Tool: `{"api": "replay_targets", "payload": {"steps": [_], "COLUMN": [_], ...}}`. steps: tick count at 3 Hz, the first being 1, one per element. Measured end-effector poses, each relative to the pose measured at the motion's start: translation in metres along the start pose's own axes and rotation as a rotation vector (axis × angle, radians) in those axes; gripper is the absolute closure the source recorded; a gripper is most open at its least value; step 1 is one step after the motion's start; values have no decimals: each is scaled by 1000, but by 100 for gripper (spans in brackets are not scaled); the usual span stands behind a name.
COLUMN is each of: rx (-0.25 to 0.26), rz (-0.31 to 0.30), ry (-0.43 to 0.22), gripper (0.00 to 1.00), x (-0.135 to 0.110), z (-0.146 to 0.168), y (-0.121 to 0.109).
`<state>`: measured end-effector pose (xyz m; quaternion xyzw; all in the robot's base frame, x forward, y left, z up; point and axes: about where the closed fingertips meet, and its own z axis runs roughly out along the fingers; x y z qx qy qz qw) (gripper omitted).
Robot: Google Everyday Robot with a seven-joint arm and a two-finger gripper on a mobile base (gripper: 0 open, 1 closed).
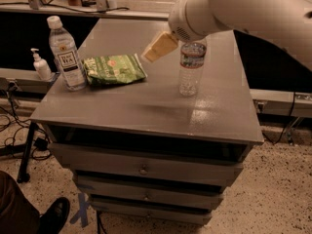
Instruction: Move green jalapeno chip bag near blue plastic bottle
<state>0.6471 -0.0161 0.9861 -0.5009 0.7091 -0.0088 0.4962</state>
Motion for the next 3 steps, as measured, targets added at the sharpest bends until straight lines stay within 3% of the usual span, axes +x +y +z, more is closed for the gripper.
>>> {"api": "replay_targets", "payload": {"steps": [1,2,3], "rx": [153,257,263], "rz": [4,15,16], "ry": [14,17,18], "gripper": [0,0,0], "x": [8,15,16], "z": [-59,-105,-108], "y": [-50,-83,-85]}}
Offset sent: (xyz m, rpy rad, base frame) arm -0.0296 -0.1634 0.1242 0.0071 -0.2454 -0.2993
